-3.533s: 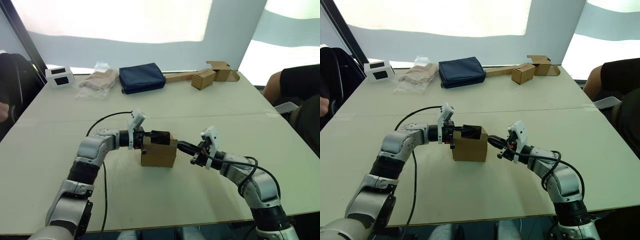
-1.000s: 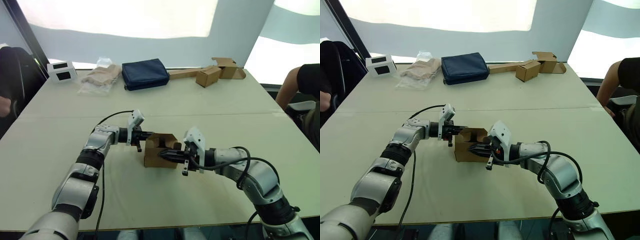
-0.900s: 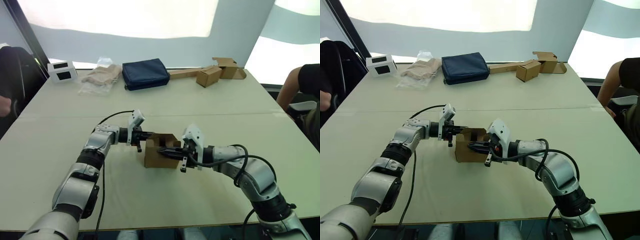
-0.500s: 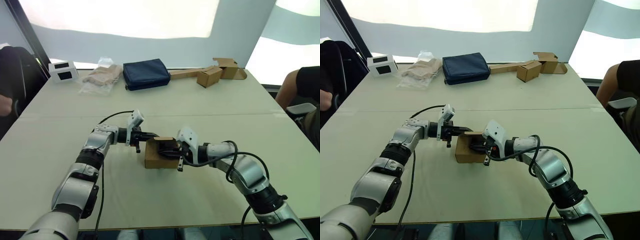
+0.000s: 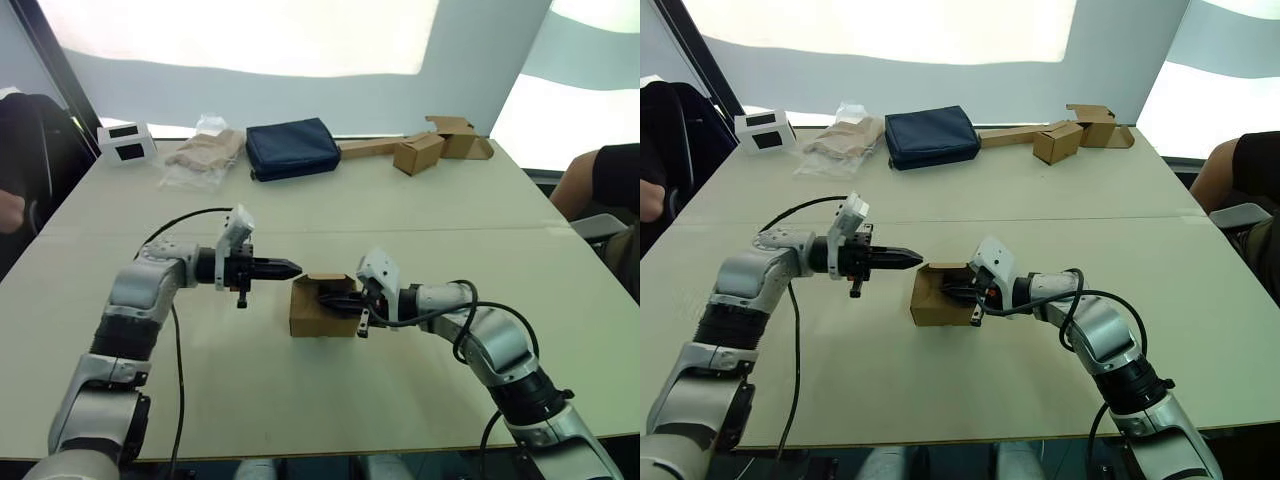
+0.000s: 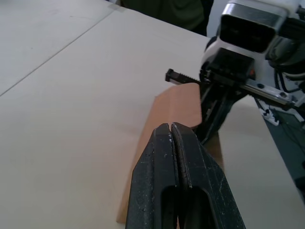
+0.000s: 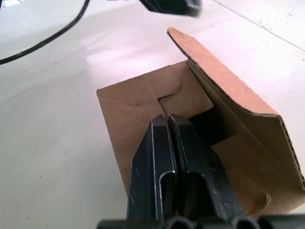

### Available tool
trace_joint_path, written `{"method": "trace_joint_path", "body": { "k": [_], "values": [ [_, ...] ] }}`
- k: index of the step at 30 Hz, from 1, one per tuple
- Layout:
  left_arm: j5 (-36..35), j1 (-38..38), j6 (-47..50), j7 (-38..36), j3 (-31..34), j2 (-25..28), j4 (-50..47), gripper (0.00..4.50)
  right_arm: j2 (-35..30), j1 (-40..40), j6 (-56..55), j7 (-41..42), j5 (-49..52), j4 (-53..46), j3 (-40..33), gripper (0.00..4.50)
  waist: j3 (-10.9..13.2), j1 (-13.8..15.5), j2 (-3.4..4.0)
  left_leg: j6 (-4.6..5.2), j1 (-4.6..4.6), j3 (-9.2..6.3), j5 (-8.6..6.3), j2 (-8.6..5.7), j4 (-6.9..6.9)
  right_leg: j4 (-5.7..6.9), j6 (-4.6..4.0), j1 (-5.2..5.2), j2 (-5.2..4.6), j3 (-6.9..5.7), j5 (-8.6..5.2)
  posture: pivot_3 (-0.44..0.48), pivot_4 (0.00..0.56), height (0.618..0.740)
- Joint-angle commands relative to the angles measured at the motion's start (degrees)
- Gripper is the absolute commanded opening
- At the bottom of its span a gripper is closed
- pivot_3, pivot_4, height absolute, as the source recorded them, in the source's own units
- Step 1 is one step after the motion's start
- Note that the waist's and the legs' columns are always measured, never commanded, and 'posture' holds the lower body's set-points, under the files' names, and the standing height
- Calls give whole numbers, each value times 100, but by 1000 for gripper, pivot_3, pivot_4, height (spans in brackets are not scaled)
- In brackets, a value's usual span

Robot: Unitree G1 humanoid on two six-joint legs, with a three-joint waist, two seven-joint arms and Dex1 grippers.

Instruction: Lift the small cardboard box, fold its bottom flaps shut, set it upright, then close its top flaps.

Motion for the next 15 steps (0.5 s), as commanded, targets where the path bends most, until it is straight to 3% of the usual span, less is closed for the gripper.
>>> {"method": "trace_joint_path", "body": {
  "k": [1, 6, 15],
  "values": [
    [-302, 277, 245, -213, 7, 278, -658, 19, -2, 17, -15, 63, -35, -16, -11, 0, 0, -7, 0, 0, 1, 1, 0, 0, 1, 0, -1, 0, 0, 1, 0, 0, 150, 740],
    [-91, 683, 48, -92, -395, 244, -1025, 19, 2, 59, -19, 73, -49, -52, -36, 0, 0, 8, 1, 0, 3, 3, 0, 0, 0, 0, -1, 0, 1, 3, 0, 0, 150, 740],
    [167, 694, -355, -20, -682, 164, -692, 19, 51, 191, 222, 58, 284, -424, -261, 0, 0, 4, 1, -2, 5, 5, 1, -1, 3, 1, -17, 3, 2, 5, -8, 0, 150, 740]
  ]
}}
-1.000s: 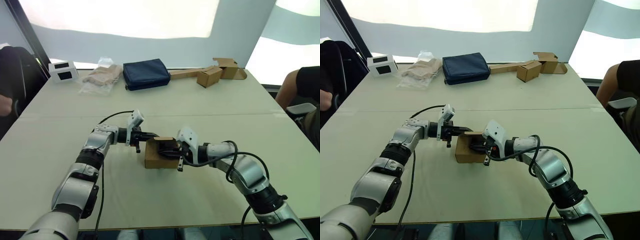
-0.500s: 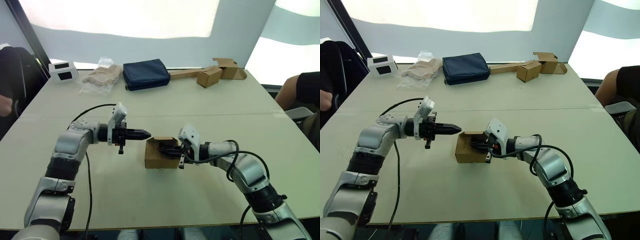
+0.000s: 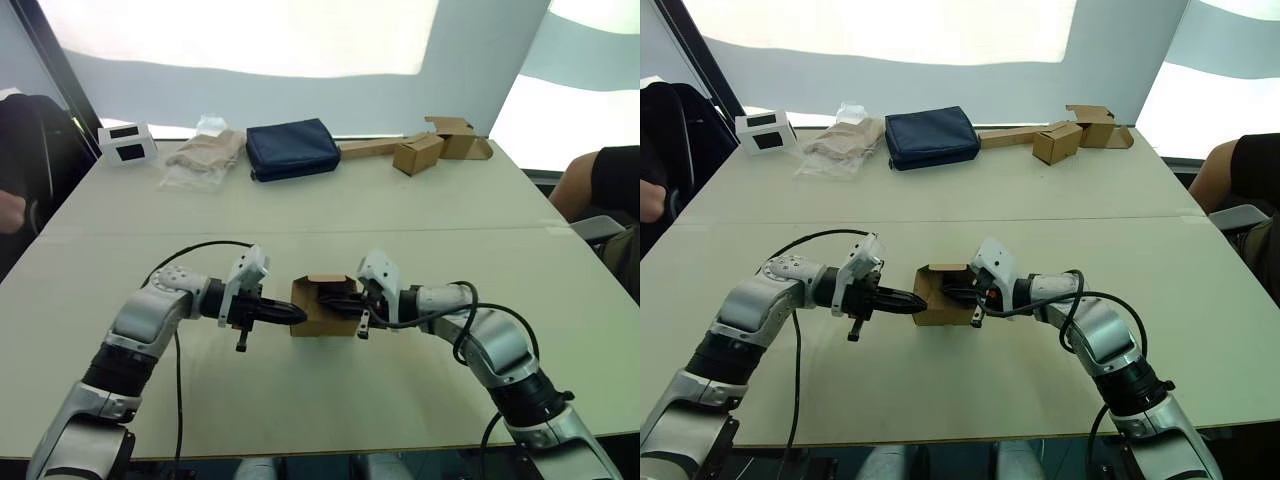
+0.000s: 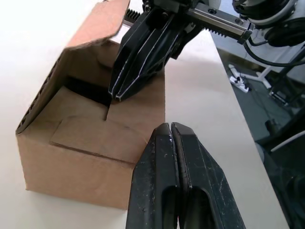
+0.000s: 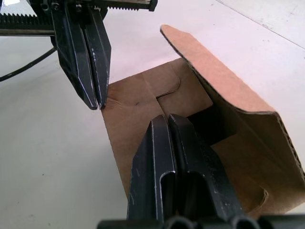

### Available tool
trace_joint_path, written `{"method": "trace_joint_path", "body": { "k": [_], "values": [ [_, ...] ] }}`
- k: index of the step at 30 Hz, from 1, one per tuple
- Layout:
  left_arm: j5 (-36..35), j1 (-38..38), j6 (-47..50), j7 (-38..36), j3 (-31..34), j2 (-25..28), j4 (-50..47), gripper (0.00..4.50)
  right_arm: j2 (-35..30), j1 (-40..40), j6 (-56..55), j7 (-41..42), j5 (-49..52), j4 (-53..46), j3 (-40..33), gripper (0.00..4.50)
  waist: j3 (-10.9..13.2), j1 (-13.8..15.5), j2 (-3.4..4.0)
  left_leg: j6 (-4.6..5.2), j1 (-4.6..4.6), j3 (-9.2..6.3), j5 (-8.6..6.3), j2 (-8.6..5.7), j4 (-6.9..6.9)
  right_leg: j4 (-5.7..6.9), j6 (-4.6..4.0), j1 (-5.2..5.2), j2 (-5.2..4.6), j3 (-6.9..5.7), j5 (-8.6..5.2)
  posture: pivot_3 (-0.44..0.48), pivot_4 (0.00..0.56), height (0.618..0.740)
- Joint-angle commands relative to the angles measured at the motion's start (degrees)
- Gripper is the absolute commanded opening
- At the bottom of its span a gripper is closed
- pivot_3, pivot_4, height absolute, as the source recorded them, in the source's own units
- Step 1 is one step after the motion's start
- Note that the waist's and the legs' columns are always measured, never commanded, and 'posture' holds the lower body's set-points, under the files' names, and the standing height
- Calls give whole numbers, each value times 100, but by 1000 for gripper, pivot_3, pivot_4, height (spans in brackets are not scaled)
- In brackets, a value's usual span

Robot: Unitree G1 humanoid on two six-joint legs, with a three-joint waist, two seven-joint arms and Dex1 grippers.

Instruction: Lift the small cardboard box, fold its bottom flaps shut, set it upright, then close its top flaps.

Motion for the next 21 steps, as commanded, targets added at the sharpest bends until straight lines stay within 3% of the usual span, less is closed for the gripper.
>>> {"method": "trace_joint_path", "body": {
  "k": [1, 9, 13, 21],
  "values": [
    [23, -102, -73, 44, -5, -17, 66, 19, 67, 100, 242, 12, 373, -357, -272, 0, 0, 1, 0, 0, 0, -1, 0, 0, 0, 0, 0, 0, 1, 0, 0, 0, 150, 740],
    [-301, -417, 243, 253, 250, -336, 350, 19, -52, 262, 497, -16, 589, -673, -376, 0, 0, 4, -1, 0, -1, -1, 0, -2, 3, 0, 10, 2, 0, 0, 6, 0, 150, 740],
    [-112, -334, 36, 231, 69, -316, 374, 19, -100, 283, 544, -1, 637, -796, -407, 0, 0, -23, 0, 1, 0, 1, 0, -1, 2, -1, 15, 2, 2, 0, 8, 0, 150, 740],
    [-30, -139, -69, 266, -36, -326, 216, 19, -200, -283, 940, 10, 1300, -1189, -1002, 0, 0, -9, 0, 0, 1, -1, 0, 1, 3, 3, 12, 1, 1, 1, 7, 0, 150, 740]
  ]
}}
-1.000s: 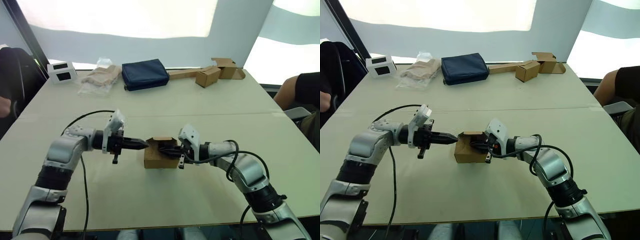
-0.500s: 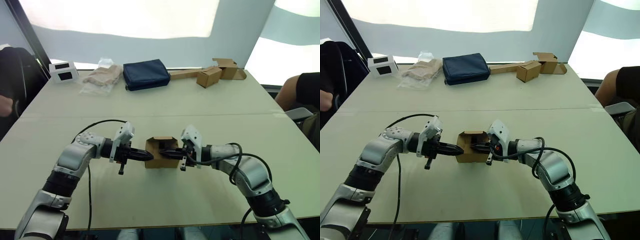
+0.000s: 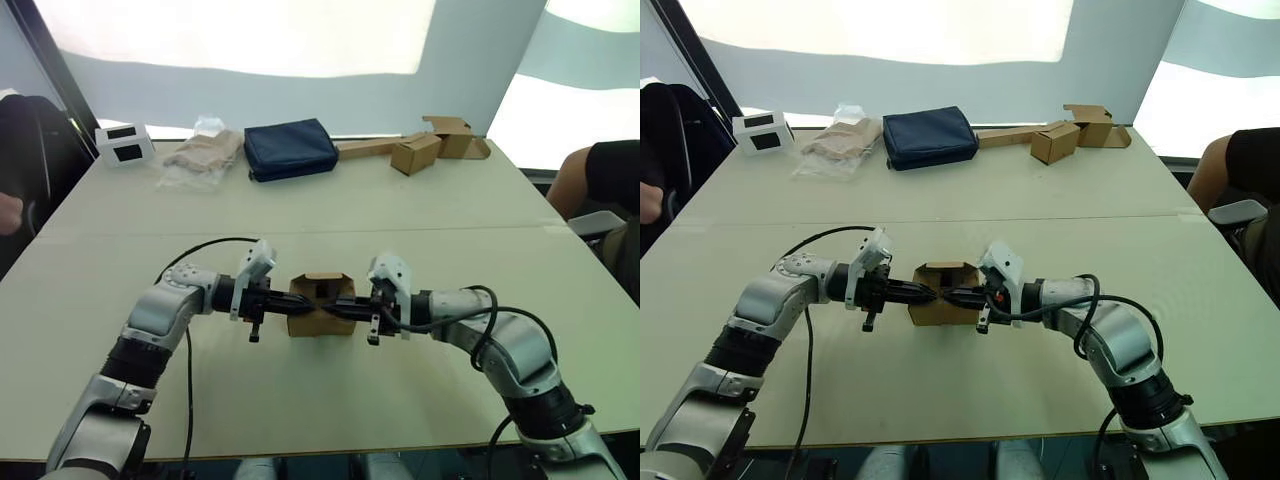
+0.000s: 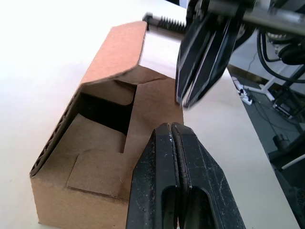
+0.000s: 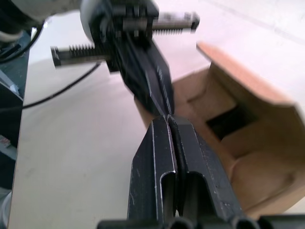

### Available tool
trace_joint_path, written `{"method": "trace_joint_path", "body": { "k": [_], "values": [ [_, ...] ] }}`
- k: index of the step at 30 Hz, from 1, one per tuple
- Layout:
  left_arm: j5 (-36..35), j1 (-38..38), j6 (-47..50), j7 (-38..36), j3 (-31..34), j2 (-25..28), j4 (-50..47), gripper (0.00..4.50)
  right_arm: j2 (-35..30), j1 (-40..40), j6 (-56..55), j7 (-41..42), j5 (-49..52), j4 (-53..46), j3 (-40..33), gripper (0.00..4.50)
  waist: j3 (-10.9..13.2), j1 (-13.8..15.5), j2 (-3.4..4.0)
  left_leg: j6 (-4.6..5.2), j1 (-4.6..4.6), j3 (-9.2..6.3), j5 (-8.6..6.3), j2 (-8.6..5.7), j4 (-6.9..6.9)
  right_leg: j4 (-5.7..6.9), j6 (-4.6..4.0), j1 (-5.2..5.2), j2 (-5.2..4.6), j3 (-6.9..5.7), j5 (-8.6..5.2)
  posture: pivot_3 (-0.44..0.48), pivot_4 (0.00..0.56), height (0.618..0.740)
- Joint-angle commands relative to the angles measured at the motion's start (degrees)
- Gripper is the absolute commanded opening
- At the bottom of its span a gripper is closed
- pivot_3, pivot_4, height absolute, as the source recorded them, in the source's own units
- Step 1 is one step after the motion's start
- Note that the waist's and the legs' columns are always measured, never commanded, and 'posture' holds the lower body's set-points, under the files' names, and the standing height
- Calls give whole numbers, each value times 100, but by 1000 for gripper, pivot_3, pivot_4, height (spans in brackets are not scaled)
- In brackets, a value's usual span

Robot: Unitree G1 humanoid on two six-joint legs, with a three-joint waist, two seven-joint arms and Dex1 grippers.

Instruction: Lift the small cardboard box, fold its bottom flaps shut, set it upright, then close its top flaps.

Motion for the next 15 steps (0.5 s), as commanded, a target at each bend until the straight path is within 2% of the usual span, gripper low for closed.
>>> {"method": "trace_joint_path", "body": {
  "k": [1, 3, 6, 11, 15],
  "values": [
    [5, 69, -26, 43, -19, 18, -171, 19, -19, -382, 155, -5, 468, -333, -469, 0, 0, 6, 0, 0, 0, -1, 0, 0, 1, 0, 0, 0, 0, 0, 0, 0, 150, 740],
    [2, 75, -12, 55, -17, 16, -192, 19, -13, -595, 180, -31, 530, -170, -585, 0, 0, 7, 0, 0, 1, -2, 0, 0, 0, 0, 0, 1, 1, -1, 0, 0, 150, 740],
    [-8, 89, -5, 89, 9, 20, -210, 19, 76, -1174, -138, -12, 313, 736, -654, 0, 2, -8, 4, 0, 0, 0, 0, 0, -1, 0, 0, 0, 0, -1, 1, 0, 150, 740],
    [-21, 99, 13, 170, 25, 2, -241, 19, 449, -1606, -738, 117, -264, 2099, -165, 0, 0, -6, 3, -1, 4, 3, 1, 0, -1, 0, -4, 1, 4, 0, 4, 0, 150, 740],
    [-31, 95, 32, 246, 34, -13, -268, 19, 576, -1607, -967, 378, -500, 2423, 130, 0, 1, -3, 5, 0, 0, 4, 0, 0, -7, 5, 1, -5, 4, -2, 7, 0, 150, 740]
  ]
}}
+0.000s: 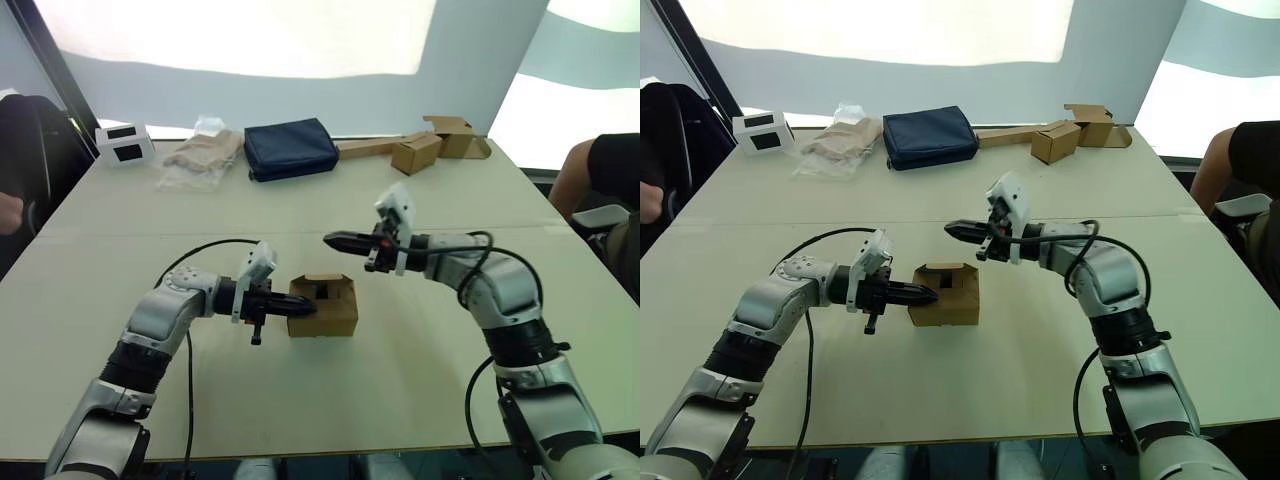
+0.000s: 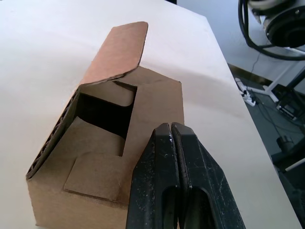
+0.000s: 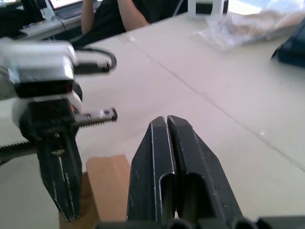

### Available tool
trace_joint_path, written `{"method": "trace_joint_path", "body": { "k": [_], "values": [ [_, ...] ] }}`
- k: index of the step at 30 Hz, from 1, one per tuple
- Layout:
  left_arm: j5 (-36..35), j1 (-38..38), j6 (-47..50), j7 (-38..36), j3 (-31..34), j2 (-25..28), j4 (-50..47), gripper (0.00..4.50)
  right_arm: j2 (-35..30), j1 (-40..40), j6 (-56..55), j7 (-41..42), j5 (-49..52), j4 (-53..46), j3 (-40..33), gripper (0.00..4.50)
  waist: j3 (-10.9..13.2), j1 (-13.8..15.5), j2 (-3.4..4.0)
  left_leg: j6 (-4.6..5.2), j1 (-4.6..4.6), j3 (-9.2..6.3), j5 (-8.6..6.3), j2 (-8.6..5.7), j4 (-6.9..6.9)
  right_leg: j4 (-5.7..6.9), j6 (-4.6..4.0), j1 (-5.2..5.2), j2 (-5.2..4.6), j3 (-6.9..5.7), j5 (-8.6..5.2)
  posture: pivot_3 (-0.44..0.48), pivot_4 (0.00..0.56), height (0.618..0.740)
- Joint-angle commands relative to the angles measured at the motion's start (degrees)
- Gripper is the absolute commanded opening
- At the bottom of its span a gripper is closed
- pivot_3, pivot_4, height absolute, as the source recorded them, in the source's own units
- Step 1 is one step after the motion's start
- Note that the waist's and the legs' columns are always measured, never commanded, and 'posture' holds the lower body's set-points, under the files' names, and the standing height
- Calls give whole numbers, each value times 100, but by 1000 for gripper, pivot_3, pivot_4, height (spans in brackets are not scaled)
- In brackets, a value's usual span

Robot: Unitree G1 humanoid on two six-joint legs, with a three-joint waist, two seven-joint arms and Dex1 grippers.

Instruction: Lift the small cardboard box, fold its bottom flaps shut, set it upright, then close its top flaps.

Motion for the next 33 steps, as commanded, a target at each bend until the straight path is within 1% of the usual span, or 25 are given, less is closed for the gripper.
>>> {"method": "trace_joint_path", "body": {
  "k": [1, 9, 13, 18, 21, 25, 29, 33],
  "values": [
    [-23, 2, 38, 92, 24, -1, -146, 19, 48, -28, -277, 298, -177, 30, 196, 0, 0, 5, 0, 0, -1, 0, 0, 0, 0, 0, 0, 0, -1, 0, 0, 0, 150, 740],
    [-53, 7, 65, 198, 19, 0, -197, 19, -22, 319, -420, 549, -549, -41, 555, 0, 0, 3, 0, -1, 0, 0, 0, -1, 3, 1, 0, 1, -5, 1, 0, 0, 150, 740],
    [-44, 13, 0, 165, 41, 27, -108, 19, -47, 429, -690, 513, -926, 266, 715, 0, 0, 3, 0, -3, 3, -2, 2, -1, 5, 6, -2, 2, -3, 1, -1, 0, 150, 740],
    [-120, 81, 23, 80, 140, 164, -175, 19, -126, 597, -876, 599, -1186, 363, 847, 0, -2, 4, 1, -3, 4, -1, 2, -1, 5, 7, -1, 3, -3, 1, 0, 0, 150, 740],
    [-292, 101, 173, 26, 263, 340, -439, 19, -177, 687, -943, 624, -1282, 319, 865, 0, -2, 6, 0, -3, 9, -2, 2, -1, 6, 7, -2, 9, -3, 1, -1, 0, 150, 740],
    [-397, -115, 235, 89, 412, 423, -509, 19, -181, 758, -892, 593, -1256, 187, 787, 0, -3, 16, 1, -4, 11, -3, 2, 0, 8, 7, -4, 13, -5, 0, -2, 0, 150, 740],
    [-363, -578, 179, 240, 507, 199, -67, 19, -186, 899, -730, 500, -1168, -127, 700, 0, -4, 29, 0, -6, 10, -4, 3, -3, 10, 6, -4, 16, -7, 0, -2, 0, 150, 740],
    [-133, -866, -144, 260, 354, -67, 494, 19, -248, 1136, -497, 394, -1065, -618, 598, 0, -5, 16, 0, -6, 11, -3, 3, -4, 10, 3, -3, 18, -4, 0, -1, 0, 150, 740]
  ]
}}
